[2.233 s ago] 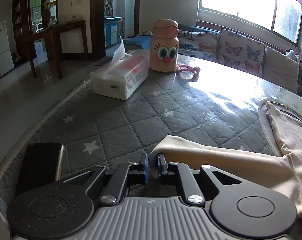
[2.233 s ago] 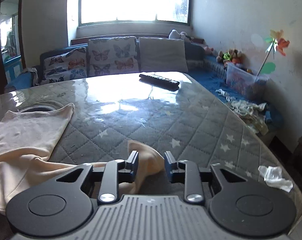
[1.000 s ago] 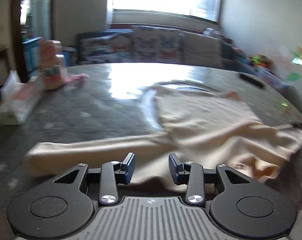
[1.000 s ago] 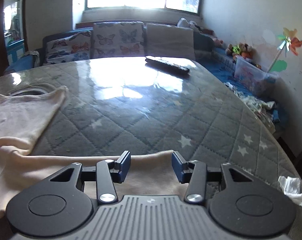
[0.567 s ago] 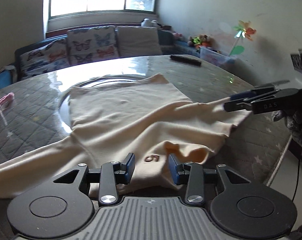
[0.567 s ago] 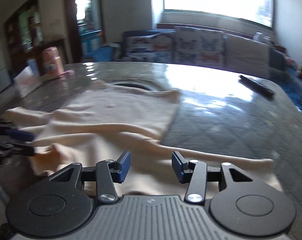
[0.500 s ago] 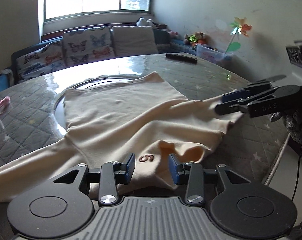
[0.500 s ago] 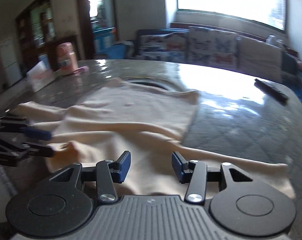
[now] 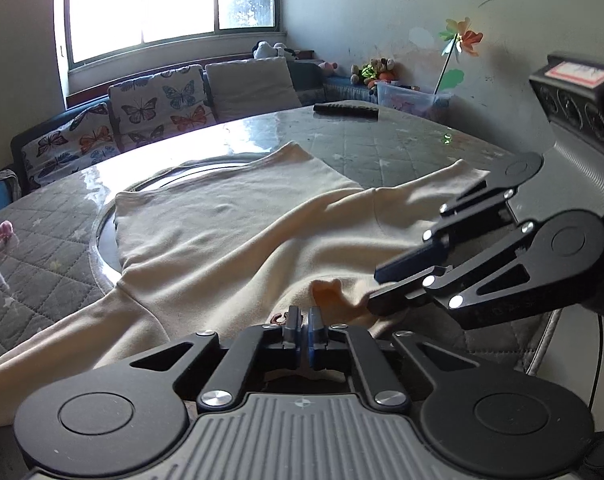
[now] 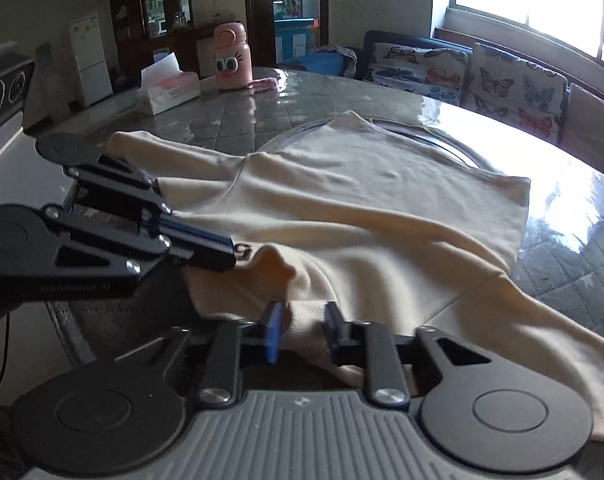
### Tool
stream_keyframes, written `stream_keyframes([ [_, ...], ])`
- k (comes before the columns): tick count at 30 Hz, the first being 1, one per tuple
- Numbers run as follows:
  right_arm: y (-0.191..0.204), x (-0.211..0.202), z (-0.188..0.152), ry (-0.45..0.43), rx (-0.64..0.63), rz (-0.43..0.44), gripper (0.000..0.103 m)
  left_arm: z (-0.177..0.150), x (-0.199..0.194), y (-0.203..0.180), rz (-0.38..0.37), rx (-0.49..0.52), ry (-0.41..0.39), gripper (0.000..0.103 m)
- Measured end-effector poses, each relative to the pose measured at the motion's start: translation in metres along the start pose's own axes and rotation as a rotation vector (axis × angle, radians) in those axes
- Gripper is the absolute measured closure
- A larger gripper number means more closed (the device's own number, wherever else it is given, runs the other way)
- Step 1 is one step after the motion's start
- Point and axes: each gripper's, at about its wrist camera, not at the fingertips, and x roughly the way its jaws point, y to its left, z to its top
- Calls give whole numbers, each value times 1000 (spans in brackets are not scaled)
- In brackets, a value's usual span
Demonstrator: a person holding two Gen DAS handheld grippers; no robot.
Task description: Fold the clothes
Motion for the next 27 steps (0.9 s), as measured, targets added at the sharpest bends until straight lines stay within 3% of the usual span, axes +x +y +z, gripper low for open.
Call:
stream_keyframes([
  [3,1,-8,-5,-8,-5,-18,101,0,-7,1,-3,-2,-13,101],
  [8,7,-34,-10,-10,-32,6,101,-7,-16,1,-36,4,-6,101],
  [12,15,-36,-20,56,-65,51,101,-11,-13,3,-68,4,29,98],
  [16,9,-43,-16,56,-45,90,98,0,-21,11,-51,-7,-4,97],
  [20,-12,-46,0,-25,-15,-1,93,16,-16,25,4,-40,-42,97],
  [25,-51,-13,17,-49,47,-109,90,29,18,50,55,-121,-27,97],
  [27,-61,-3,19,-50,64,-126,80,32,31,60,72,-154,-17,97],
])
